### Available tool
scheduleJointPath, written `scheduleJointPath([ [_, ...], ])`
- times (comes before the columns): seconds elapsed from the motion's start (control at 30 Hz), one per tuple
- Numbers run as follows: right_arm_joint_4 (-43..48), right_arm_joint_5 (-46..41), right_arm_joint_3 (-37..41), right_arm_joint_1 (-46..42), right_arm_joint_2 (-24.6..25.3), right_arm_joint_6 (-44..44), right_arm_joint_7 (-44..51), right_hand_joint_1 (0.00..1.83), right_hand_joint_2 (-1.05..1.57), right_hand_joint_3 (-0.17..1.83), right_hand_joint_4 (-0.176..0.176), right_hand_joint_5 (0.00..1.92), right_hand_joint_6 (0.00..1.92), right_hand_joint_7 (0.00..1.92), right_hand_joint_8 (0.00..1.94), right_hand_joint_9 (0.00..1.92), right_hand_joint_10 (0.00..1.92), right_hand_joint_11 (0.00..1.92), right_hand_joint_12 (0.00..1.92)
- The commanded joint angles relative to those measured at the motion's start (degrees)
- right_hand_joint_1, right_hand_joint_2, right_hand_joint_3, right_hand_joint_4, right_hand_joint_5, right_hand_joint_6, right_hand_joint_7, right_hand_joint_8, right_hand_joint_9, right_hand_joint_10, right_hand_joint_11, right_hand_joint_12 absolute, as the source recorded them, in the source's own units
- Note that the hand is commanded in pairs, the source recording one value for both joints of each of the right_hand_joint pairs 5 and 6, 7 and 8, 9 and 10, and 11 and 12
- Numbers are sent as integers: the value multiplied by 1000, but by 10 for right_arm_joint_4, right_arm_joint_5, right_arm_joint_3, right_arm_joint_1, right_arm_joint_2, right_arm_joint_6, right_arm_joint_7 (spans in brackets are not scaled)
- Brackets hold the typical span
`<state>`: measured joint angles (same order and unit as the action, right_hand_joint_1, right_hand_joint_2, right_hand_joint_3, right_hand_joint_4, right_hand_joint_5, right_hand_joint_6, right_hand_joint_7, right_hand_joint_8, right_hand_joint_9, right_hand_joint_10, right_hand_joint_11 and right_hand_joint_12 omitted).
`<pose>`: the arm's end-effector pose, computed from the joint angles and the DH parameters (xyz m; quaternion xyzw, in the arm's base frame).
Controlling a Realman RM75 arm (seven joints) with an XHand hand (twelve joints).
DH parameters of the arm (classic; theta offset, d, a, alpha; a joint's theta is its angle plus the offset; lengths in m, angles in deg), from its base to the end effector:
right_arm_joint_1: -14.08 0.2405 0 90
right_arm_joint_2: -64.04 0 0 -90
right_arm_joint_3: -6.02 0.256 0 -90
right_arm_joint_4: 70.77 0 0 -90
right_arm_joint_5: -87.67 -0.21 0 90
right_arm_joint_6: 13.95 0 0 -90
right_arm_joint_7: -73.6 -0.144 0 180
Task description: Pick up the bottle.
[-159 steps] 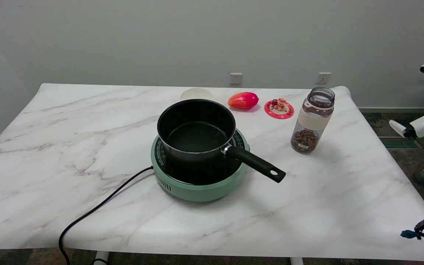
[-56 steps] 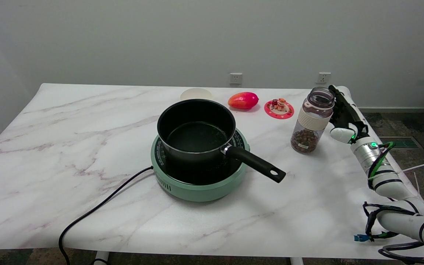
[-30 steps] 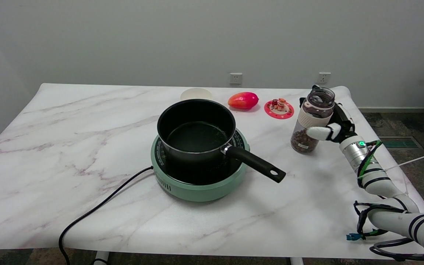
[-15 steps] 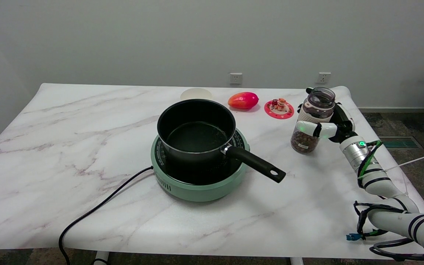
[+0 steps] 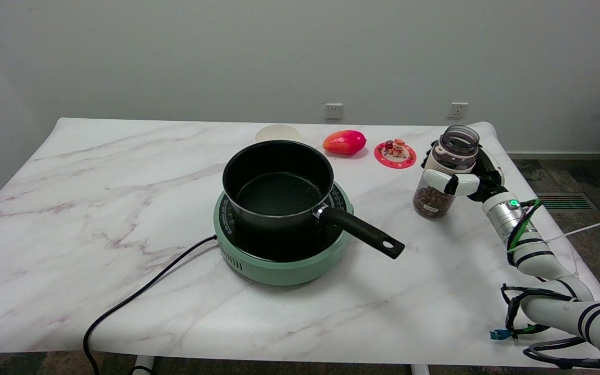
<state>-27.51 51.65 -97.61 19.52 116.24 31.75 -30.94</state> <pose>-0.3112 -0.3110 0.4966 0.4637 -0.4158 0.5924 0.5111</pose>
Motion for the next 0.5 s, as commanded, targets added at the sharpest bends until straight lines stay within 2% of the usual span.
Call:
scheduleJointPath([
  [0.03,-4,-1,5,-2,0,-1,-1,1522,208,1034,0,1234,1234,1391,1391,1218,1218,923,923],
  [0.23,1,10,8,1,-3,0,-1,1519,424,814,0,1457,1457,1529,1529,1332,1332,1030,1030],
  [0.5,63,125,52,22,-30,-38,-3,1522,749,620,0,1649,1649,1621,1621,1435,1435,1130,1130],
])
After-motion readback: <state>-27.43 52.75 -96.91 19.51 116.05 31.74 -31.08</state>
